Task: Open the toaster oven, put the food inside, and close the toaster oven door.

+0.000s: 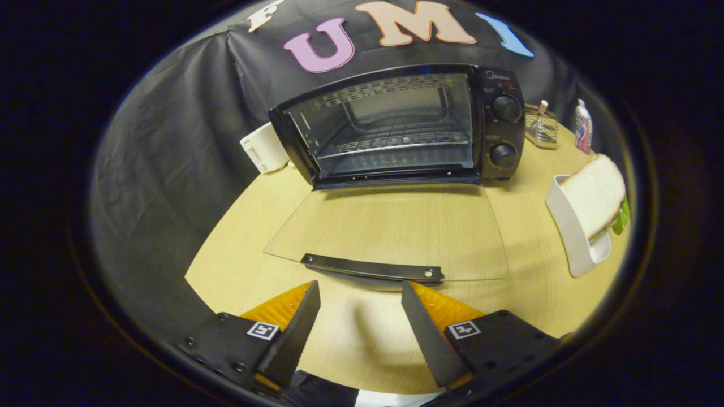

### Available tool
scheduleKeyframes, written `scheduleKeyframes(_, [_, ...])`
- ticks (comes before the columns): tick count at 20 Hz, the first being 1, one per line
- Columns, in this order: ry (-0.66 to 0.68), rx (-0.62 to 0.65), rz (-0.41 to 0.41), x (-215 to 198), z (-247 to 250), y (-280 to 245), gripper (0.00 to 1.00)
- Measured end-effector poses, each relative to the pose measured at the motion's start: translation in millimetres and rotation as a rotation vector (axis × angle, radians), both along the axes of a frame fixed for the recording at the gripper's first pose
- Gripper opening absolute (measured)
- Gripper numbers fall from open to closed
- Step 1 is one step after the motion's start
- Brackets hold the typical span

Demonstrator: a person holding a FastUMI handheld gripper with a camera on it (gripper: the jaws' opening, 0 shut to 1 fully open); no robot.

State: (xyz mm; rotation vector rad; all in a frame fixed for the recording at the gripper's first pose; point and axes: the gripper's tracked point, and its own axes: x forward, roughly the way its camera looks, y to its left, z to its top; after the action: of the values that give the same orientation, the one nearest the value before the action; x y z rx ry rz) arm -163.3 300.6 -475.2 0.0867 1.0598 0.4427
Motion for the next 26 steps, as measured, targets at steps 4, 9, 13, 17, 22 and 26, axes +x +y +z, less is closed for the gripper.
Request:
scheduleKeyframes(4, [-0.006, 0.034, -0.048, 8.0, 19.1, -7.0, 0.93])
scheduleKeyframes(9, [-0.116, 0.079, -0.139, 44.7, 72.0, -35.2, 0.94])
scheduleKeyframes(13, [-0.218, 0.078, -0.233, 82.8, 101.9, -77.2, 0.94])
scheduleKeyframes(17, [-0.276, 0.039, -0.286, 122.0, 101.7, -114.4, 0.94])
scheduleKeyframes(22, [-0.280, -0.016, -0.228, 142.1, 79.6, -108.2, 0.94])
scheduleKeyframes(26, [-0.254, -0.024, -0.219, 129.3, 68.4, -110.1, 0.94])
